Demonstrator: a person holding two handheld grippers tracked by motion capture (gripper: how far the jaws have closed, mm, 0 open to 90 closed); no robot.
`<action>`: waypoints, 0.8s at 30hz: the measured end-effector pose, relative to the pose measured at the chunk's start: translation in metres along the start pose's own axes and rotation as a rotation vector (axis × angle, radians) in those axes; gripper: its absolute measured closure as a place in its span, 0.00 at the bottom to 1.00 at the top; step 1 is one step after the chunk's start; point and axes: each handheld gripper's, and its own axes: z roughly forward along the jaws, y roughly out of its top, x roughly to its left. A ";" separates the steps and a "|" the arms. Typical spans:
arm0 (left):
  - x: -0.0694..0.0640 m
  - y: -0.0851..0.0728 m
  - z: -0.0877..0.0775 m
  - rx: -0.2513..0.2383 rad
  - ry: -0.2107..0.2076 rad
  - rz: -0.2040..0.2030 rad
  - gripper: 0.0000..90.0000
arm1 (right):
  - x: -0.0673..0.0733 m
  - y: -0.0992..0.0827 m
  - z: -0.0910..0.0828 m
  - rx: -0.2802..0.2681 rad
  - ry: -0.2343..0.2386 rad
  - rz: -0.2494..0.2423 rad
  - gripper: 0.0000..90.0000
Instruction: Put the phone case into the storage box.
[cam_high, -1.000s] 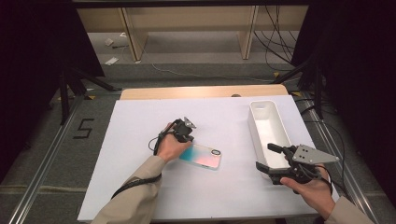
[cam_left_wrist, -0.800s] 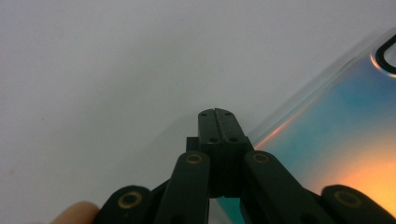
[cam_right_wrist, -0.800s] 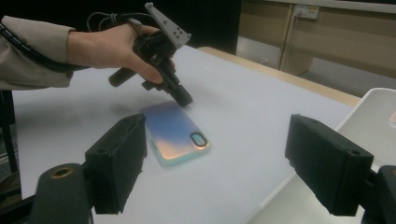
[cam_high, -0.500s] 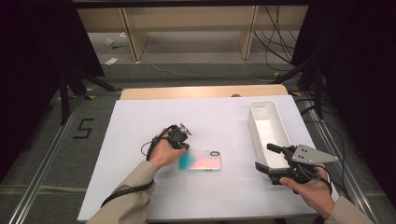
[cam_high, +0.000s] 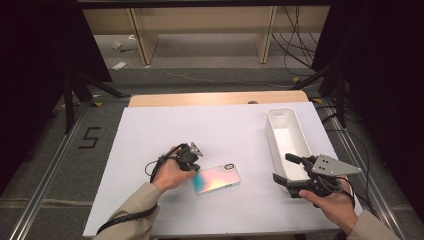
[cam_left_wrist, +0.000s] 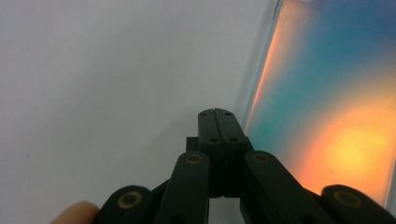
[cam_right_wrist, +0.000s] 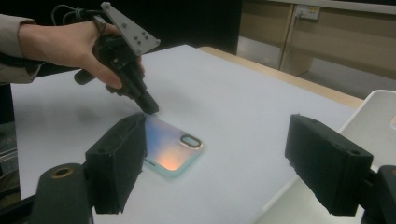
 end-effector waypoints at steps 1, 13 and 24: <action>0.000 0.000 0.000 0.000 0.000 0.000 1.00 | 0.000 0.000 0.000 0.000 0.001 -0.001 0.24; -0.021 -0.012 -0.009 0.011 -0.030 0.046 1.00 | 0.000 0.000 0.001 0.000 0.005 -0.004 0.24; -0.031 -0.015 -0.011 0.015 -0.047 0.062 1.00 | 0.000 0.000 0.002 -0.002 0.006 -0.003 0.24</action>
